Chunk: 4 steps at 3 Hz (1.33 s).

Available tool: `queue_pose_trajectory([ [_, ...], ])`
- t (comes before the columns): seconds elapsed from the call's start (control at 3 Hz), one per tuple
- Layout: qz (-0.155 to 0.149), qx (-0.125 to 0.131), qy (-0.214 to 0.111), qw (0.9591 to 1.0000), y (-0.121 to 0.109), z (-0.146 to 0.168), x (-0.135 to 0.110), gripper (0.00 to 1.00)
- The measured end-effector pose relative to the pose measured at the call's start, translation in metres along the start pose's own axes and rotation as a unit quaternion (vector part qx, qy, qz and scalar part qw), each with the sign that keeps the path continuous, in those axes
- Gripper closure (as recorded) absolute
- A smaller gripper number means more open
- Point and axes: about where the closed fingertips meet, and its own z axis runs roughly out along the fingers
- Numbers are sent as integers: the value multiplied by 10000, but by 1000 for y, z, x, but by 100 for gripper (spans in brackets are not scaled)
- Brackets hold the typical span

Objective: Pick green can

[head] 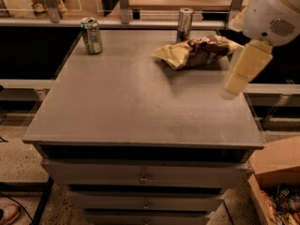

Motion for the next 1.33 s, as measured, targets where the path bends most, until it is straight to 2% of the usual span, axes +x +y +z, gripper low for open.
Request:
queue_pose_trajectory([
  [0.33,-122,-57,-313,9994,-20,24,-51,0],
  [0.67,-381,-145,-457,9981,-34,56,-117,0],
  [1.0,-381,-145,-458,9981,-34,56,-117,0],
  [1.33,-358,-105,-679,9970,-41,65,-129,0],
])
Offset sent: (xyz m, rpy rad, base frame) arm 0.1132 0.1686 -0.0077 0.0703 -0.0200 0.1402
